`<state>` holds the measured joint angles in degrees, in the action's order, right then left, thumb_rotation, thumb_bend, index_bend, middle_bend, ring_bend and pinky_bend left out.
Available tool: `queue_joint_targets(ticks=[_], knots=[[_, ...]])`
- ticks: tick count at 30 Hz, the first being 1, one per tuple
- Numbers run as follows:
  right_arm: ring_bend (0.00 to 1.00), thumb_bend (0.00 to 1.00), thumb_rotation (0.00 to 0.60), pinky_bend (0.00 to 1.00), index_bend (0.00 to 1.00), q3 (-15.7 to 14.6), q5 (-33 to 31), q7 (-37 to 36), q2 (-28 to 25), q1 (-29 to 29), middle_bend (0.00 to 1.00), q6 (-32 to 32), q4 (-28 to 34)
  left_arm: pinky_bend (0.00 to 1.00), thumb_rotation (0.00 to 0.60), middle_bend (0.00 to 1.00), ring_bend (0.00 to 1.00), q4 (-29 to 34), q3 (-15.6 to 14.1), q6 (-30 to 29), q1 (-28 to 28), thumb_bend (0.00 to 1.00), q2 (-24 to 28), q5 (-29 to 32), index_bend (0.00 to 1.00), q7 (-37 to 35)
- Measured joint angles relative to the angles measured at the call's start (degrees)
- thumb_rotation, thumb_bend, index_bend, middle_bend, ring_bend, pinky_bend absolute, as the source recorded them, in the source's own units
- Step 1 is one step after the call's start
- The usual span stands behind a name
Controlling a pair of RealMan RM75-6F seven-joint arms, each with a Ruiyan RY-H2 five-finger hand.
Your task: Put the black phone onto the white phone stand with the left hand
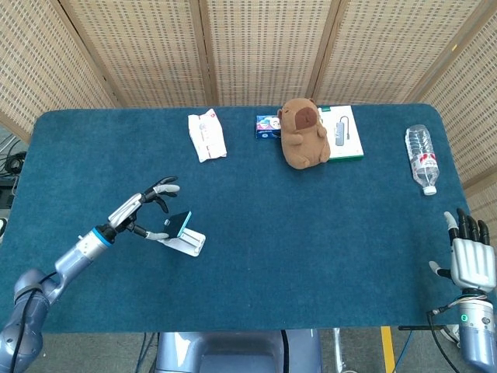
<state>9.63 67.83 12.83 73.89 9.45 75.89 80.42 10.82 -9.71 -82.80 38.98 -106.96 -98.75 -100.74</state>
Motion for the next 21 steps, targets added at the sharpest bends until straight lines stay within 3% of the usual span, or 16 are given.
queue_joint_targets(ticks=[4,8,13,18,21], knots=[[0.0,0.0,0.6,0.0,0.07,-0.1,0.2,-0.1,-0.1,0.0,0.0,0.0,0.2,0.28,0.6,0.0,0.09,0.5,0.7,-1.7,-0.3,0.0,0.5,0.6,0.1,0.1],[0.0,0.0,0.6,0.0,0.07,-0.3,0.7,-0.2,-0.2,0.0,0.0,0.2,0.6,0.16,0.6,0.0,0.01,1.1,1.6,-4.3,-0.5,0.0,1.4,1.3,0.02,0.4],[0.0,0.0,0.6,0.0,0.07,-0.6,2.4,-0.7,-0.8,-0.2,0.0,1.1,1.8,0.02,0.6,0.0,0.0,1.8,2.3,-7.5,-0.4,0.0,3.7,1.5,0.0,4.2],[0.0,0.0,0.6,0.0,0.07,-1.1,4.7,-1.7,-2.0,-0.5,0.0,2.3,3.3,0.0,0.6,0.0,0.0,4.2,2.4,-8.1,-1.0,0.0,7.7,1.6,0.0,12.0],[0.0,0.0,0.6,0.0,0.07,-1.6,6.4,-2.6,-2.9,-0.7,0.0,3.0,4.0,0.0,0.6,0.0,0.0,9.8,2.2,-7.1,-1.6,0.0,12.1,1.8,0.0,20.1]])
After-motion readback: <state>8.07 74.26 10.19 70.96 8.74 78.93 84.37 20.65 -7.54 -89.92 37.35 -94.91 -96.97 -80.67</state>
